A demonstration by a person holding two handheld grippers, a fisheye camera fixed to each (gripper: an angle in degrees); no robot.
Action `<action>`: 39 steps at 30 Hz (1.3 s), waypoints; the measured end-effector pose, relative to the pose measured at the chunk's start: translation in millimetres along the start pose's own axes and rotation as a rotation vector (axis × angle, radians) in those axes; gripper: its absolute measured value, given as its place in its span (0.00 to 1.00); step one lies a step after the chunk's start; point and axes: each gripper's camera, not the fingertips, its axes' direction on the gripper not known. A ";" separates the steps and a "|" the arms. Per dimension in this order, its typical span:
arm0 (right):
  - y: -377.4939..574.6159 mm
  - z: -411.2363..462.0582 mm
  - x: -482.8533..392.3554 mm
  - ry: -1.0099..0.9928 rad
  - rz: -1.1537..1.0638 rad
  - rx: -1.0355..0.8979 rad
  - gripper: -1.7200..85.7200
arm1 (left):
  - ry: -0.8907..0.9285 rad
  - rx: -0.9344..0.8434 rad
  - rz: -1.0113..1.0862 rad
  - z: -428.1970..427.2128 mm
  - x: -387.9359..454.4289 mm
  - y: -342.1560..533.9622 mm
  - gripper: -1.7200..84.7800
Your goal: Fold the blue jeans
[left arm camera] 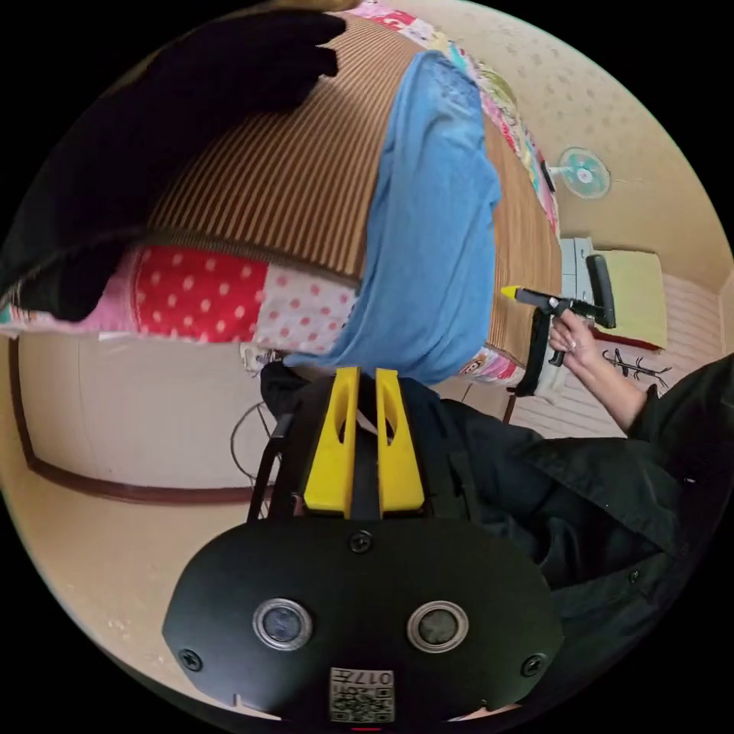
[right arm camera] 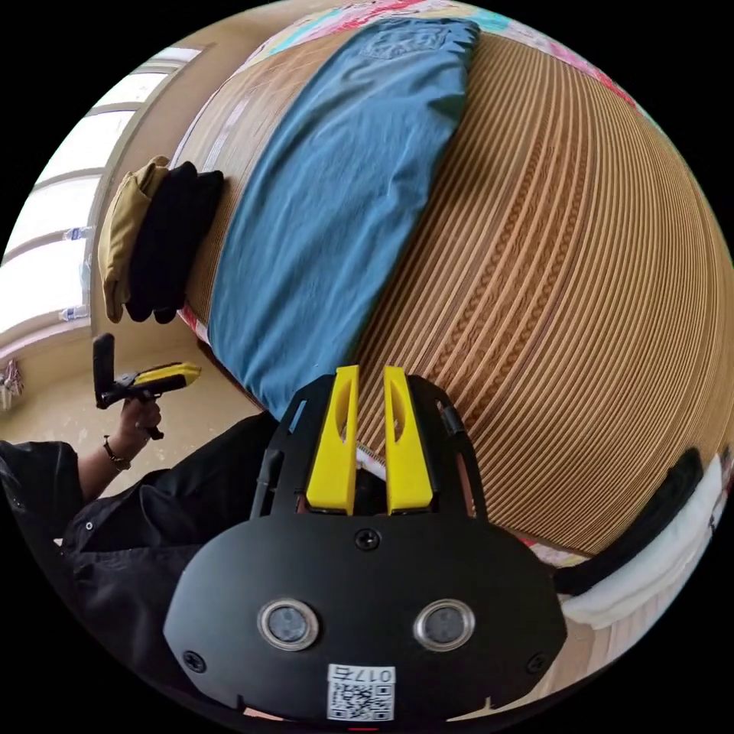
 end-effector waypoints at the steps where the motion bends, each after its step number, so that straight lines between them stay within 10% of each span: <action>1: 8.6 6.6 5.3 -0.039 0.032 0.002 0.09 | -0.002 0.027 0.023 -0.5 13.7 -22.5 0.08; 39: 75.9 -19.2 134.2 -0.358 0.073 0.060 0.02 | -0.021 0.011 -0.029 -21.8 112.4 -11.2 0.01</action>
